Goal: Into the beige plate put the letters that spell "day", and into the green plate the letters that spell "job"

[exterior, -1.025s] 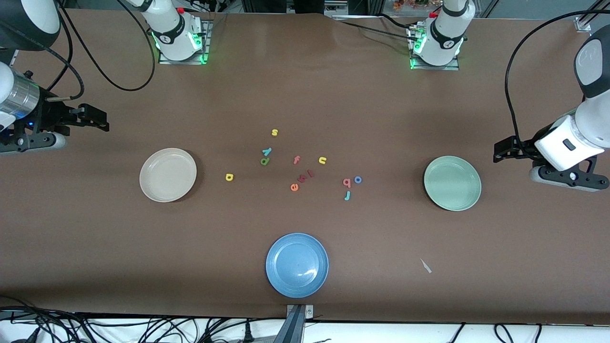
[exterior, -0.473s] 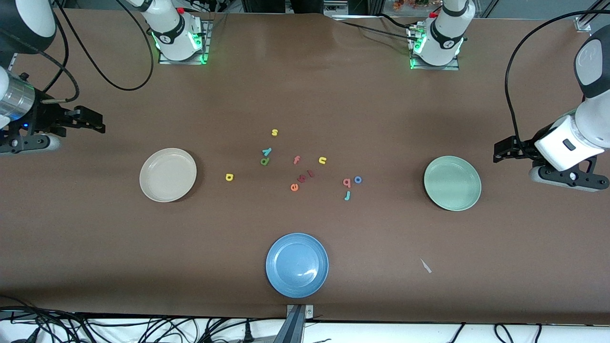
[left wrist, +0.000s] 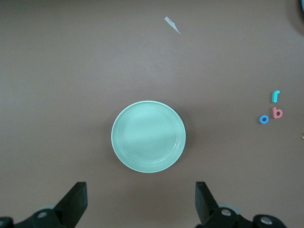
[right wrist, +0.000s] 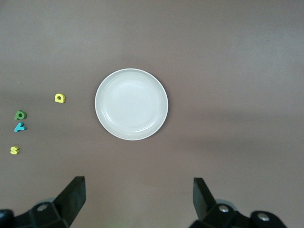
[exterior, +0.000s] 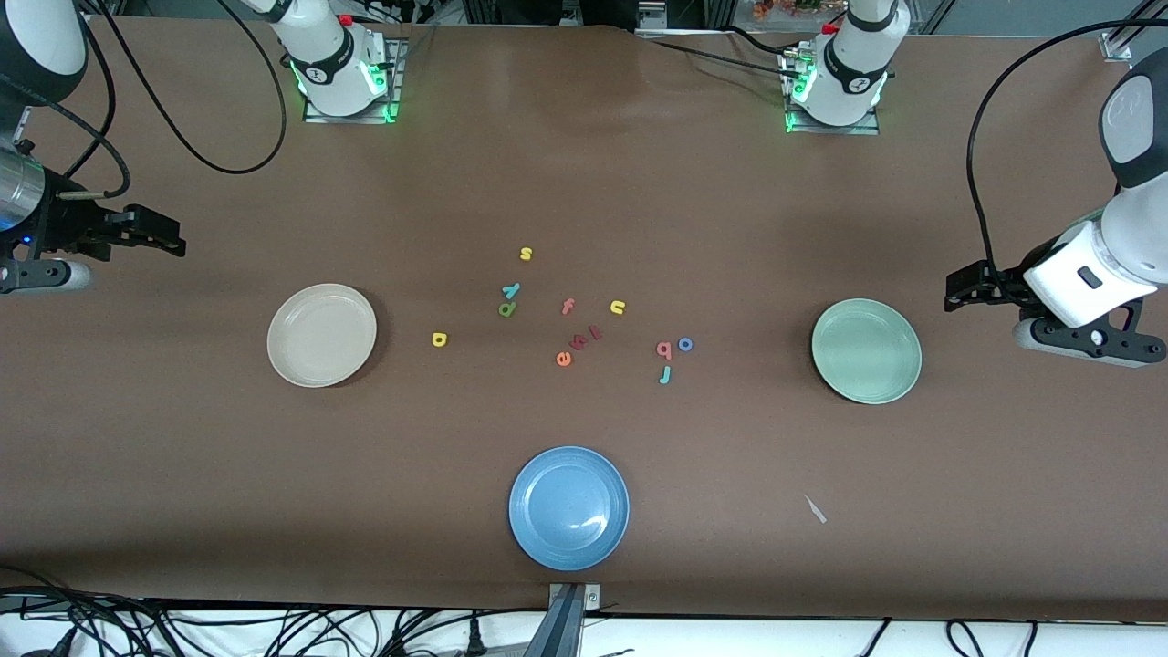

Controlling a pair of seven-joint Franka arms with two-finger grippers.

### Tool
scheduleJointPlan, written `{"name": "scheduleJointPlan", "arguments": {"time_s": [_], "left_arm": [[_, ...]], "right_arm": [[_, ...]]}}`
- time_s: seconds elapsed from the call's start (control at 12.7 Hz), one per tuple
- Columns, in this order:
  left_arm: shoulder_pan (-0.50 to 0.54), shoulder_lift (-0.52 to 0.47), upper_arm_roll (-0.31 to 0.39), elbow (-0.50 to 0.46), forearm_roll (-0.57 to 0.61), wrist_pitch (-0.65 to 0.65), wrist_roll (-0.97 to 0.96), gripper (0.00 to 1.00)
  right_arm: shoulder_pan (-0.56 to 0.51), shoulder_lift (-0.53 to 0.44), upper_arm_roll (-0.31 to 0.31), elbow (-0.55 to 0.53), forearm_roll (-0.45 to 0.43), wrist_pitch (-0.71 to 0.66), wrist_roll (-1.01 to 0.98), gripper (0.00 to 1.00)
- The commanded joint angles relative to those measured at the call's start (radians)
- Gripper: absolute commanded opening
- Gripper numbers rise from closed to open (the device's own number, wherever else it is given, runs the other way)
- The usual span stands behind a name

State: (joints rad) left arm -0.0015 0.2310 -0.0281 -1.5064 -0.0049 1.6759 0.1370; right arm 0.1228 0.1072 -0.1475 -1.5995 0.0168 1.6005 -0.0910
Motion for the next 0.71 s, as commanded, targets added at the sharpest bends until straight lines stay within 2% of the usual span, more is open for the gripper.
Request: {"name": "scheduleJointPlan", "arguments": {"time_s": [0.0,0.63], "left_arm": [[0.003,0.007,0.001,0.021,-0.012,-0.019,0.018,1.0],[0.003,0.007,0.002,0.02,-0.012,-0.019,0.018,1.0]], "right_arm": [[0.0,-0.021,0.003,-0.02,0.018,0.01,0.016,1.0],[0.0,-0.021,0.003,-0.031,0.02,0.015,0.017,1.0]]}}
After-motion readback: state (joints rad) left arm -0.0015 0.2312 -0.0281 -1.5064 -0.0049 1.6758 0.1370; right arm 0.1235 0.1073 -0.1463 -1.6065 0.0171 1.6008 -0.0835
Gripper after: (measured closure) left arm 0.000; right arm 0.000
